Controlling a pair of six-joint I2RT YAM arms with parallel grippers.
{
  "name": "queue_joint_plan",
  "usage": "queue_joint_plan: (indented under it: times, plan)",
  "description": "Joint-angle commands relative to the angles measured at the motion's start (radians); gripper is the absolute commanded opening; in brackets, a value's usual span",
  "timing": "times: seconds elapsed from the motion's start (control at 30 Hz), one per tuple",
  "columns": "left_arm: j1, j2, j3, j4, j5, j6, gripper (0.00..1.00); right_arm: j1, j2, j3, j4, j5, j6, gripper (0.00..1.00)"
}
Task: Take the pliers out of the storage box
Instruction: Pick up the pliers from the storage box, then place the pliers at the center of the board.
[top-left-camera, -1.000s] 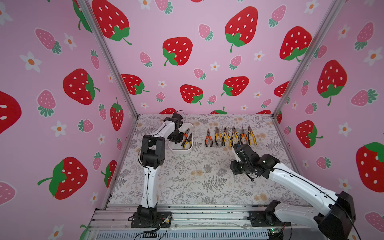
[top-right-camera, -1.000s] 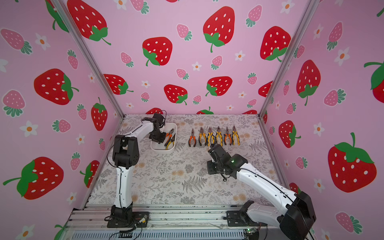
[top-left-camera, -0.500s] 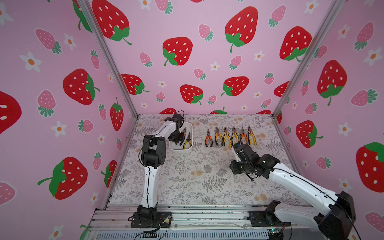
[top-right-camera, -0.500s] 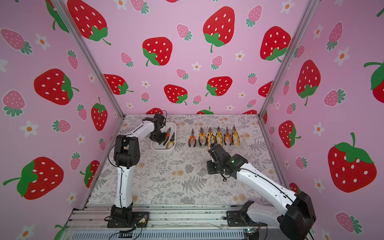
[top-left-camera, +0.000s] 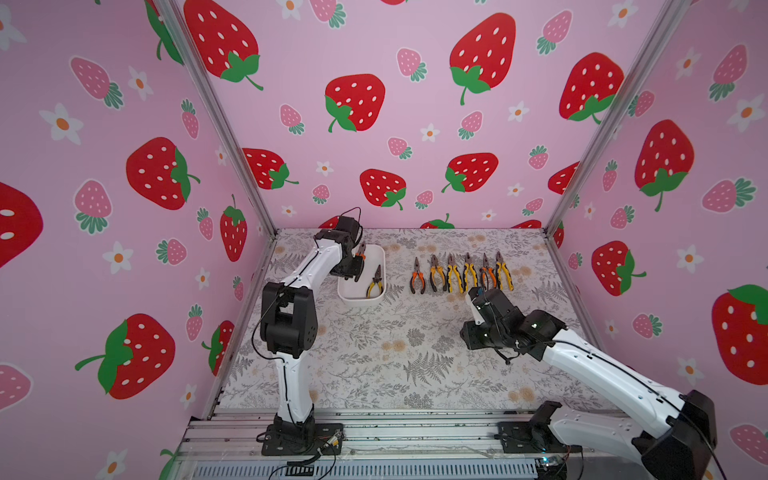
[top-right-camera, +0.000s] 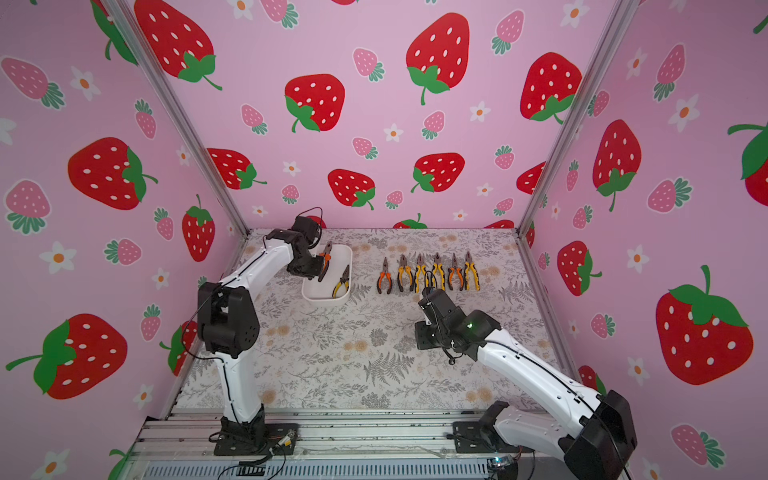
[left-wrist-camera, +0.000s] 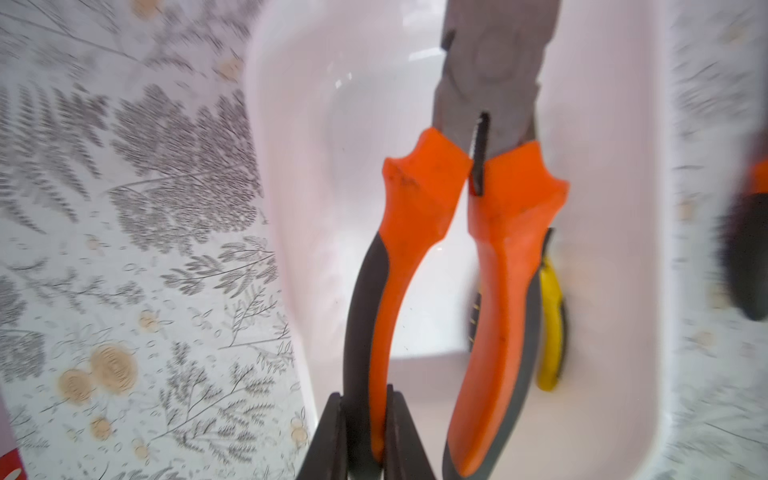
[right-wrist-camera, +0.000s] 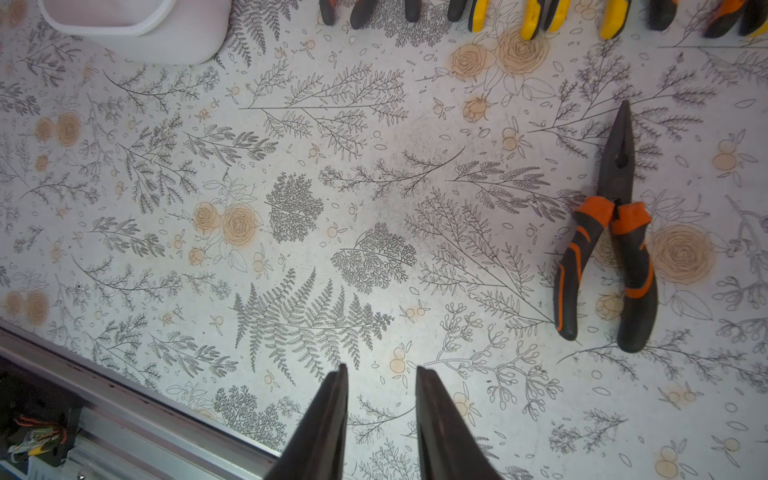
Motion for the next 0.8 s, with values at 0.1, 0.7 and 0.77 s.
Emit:
queue_joint_plan:
  times: [0.1,0.7,0.77]
  plan:
    - [-0.159,-0.325,-0.245,0.104,-0.048,-0.048,0.0,0.008,0.099,0.133,0.03,-0.084,0.003,0.33]
    - [-0.595,-0.623,-0.627,0.24,-0.533,-0.182,0.0,-0.051,0.461,0.668,-0.03,-0.188,0.344,0.46]
    - [-0.612,-0.633,-0.65,0.26,-0.56,-0.178,0.0,-0.053,0.475,0.703,-0.052,-0.188,0.366,0.46]
